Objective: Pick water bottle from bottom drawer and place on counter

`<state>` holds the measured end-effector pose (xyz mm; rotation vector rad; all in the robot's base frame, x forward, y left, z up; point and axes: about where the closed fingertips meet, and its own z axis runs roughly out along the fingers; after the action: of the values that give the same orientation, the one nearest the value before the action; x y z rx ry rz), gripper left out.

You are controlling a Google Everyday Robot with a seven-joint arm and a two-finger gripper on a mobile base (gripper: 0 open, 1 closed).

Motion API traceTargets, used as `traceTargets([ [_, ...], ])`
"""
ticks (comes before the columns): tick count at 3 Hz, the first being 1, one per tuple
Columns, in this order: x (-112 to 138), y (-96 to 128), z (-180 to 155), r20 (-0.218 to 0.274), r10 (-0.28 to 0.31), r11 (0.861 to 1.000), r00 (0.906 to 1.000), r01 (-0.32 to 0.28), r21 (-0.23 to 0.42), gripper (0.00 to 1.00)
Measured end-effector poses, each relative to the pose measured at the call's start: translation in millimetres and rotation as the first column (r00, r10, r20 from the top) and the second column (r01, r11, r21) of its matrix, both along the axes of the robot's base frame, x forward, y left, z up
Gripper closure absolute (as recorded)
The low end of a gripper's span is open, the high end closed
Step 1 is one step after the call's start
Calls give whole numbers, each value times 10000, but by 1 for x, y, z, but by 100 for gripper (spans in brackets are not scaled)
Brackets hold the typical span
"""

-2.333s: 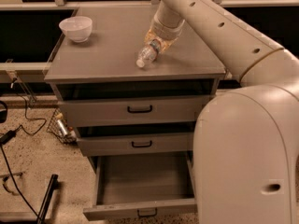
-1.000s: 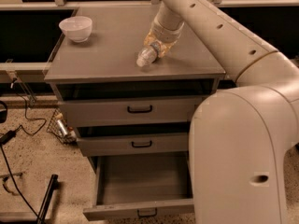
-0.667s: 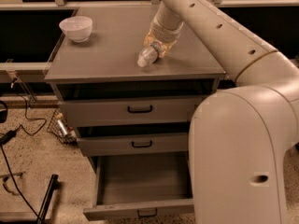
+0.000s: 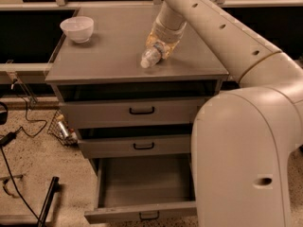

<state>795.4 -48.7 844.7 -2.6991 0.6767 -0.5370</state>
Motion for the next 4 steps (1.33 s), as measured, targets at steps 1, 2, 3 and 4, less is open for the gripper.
traceTargets([
  [1, 0, 0, 0, 0, 0, 10000, 10000, 0, 0, 44],
  [2, 0, 0, 0, 0, 0, 10000, 10000, 0, 0, 34],
  [3, 0, 0, 0, -1, 0, 10000, 10000, 0, 0, 21],
  [4, 0, 0, 0, -2, 1, 10000, 10000, -1, 0, 8],
])
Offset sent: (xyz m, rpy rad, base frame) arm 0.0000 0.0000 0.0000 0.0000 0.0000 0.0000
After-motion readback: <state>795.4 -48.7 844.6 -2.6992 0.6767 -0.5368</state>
